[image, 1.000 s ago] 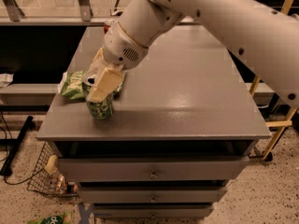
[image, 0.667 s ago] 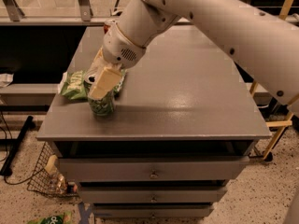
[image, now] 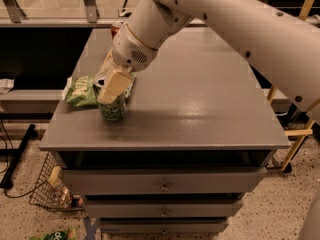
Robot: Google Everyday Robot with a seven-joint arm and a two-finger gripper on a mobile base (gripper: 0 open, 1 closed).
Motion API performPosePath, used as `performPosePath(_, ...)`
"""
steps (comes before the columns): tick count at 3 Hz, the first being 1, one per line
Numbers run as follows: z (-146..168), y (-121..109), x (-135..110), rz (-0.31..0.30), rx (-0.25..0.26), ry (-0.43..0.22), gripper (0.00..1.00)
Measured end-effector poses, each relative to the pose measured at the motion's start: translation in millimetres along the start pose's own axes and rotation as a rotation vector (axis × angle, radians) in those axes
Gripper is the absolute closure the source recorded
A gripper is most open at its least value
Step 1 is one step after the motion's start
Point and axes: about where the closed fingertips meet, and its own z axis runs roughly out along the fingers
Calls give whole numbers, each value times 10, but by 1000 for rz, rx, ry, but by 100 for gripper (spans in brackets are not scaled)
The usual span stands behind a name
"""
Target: Move green can near green jalapeno chip bag
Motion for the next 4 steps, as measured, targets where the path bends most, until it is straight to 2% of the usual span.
performPosePath(1, 14, 5, -8, -2, -2, 0, 59)
performPosePath(2, 34, 12, -20, -4, -6, 0, 28)
performPosePath(3, 45, 16, -28, -6, -8, 1, 4)
performPosePath(4, 54, 19, -33, -7, -9, 1, 0)
